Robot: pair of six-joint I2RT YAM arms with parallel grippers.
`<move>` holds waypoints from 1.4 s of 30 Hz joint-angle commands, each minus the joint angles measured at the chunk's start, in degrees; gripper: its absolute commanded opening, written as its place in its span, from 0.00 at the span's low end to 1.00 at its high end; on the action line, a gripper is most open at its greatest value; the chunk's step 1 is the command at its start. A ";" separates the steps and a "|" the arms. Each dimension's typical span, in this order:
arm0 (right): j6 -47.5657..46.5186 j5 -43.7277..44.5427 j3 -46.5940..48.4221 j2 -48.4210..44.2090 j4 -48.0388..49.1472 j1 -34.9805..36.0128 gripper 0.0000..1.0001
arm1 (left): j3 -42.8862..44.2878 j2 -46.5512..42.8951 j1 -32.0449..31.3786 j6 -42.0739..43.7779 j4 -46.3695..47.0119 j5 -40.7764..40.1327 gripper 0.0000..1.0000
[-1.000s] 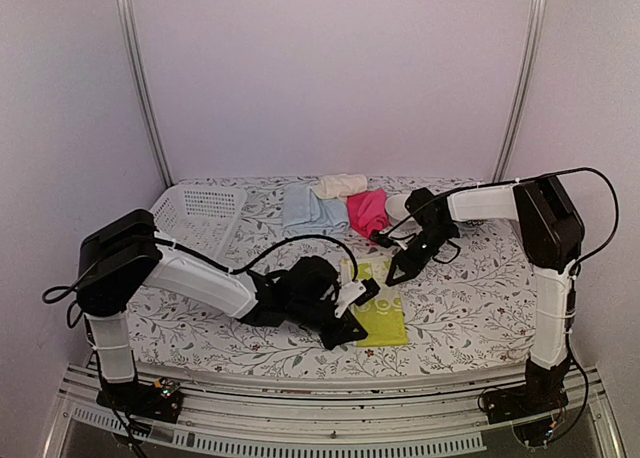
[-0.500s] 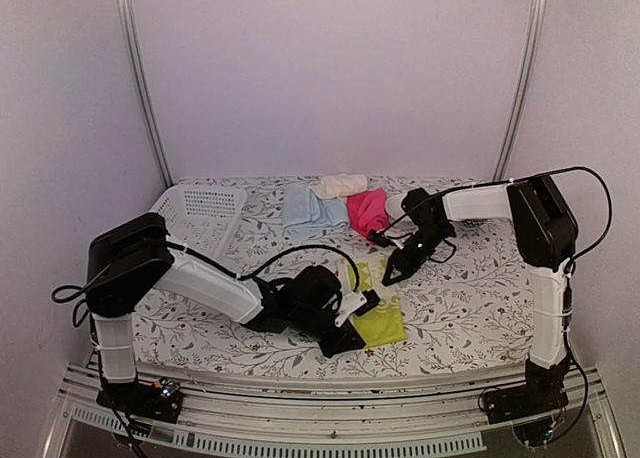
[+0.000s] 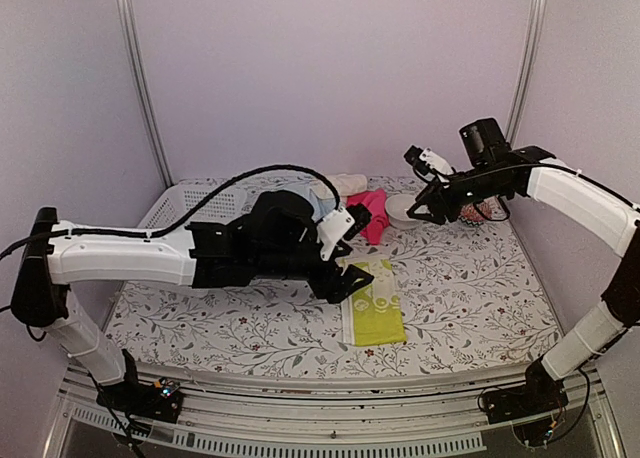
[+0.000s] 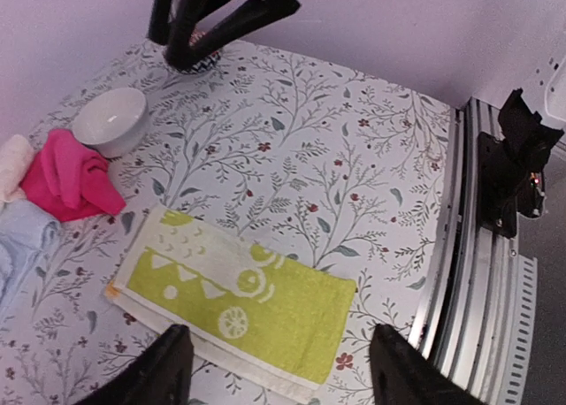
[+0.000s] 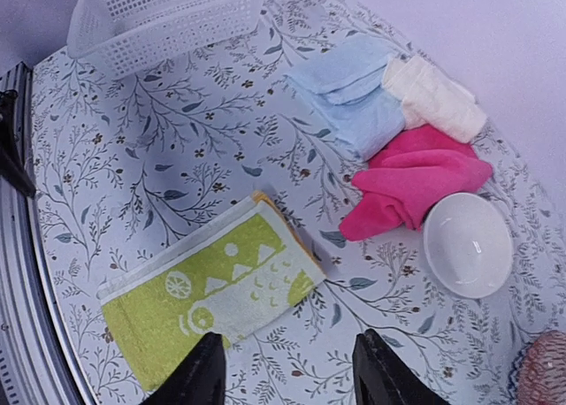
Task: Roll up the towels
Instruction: Smooth out the towel at the center of the board, then roll the towel at the center of the board.
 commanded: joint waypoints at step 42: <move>-16.53 13.86 -42.09 -6.31 23.13 27.92 0.37 | -11.13 1.91 7.09 -3.62 0.91 -1.68 0.77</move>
